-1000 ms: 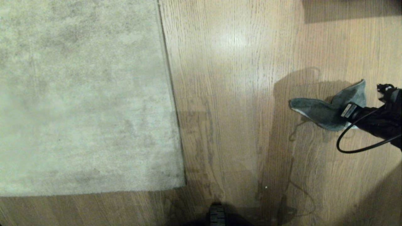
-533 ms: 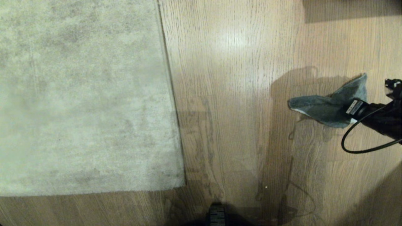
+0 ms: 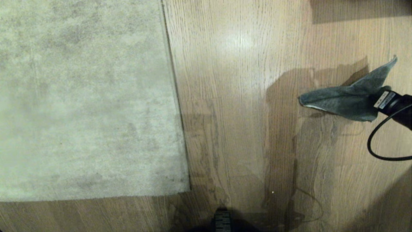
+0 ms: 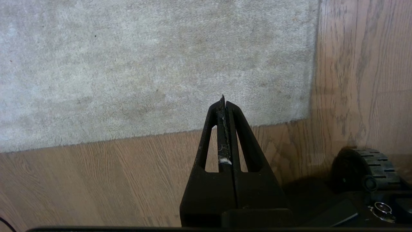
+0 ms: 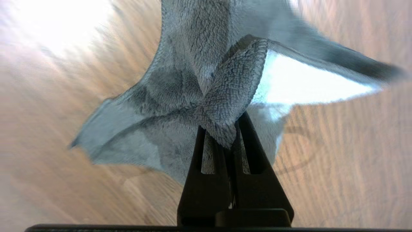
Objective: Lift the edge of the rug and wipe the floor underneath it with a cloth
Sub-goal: Pick up the rag
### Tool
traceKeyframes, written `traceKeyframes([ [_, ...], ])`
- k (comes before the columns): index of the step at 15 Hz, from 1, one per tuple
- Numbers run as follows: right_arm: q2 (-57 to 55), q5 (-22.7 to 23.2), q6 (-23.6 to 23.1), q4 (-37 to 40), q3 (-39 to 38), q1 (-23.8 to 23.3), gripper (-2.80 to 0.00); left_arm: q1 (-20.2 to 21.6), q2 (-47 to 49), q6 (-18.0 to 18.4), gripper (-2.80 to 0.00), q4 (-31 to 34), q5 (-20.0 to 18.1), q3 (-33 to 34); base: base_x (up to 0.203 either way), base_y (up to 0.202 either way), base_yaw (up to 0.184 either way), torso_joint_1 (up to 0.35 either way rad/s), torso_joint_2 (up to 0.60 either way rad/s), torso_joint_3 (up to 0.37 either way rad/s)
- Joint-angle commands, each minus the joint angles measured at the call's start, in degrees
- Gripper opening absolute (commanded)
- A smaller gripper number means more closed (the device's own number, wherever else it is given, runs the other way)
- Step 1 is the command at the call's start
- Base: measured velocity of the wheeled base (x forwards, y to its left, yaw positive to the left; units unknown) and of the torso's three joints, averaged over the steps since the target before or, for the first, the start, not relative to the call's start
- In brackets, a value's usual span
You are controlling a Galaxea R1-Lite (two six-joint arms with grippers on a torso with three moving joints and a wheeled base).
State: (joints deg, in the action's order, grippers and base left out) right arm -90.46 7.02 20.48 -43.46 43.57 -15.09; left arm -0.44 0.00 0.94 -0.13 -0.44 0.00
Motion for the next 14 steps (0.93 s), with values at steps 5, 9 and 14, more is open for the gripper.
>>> traceKeyframes([
  [5,12.1,0.2,-2.7,0.3,-5.1,-0.1,-2.8,0.0,0.0,0.0,-2.8,0.0,0.0,0.0,0.0,0.0,0.0,0.0,0.0,0.0],
  [9,18.8,0.2,-4.1,0.1,-11.0,0.1,-2.8,0.0,0.0,0.0,-2.8,0.0,-0.1,0.0,0.0,0.0,0.0,0.0,0.0,0.0],
  [14,26.3,0.2,-5.9,0.7,-16.6,2.6,-2.8,0.0,0.0,0.0,-2.8,0.0,0.0,0.0,0.0,0.0,0.0,0.0,0.0,0.0],
])
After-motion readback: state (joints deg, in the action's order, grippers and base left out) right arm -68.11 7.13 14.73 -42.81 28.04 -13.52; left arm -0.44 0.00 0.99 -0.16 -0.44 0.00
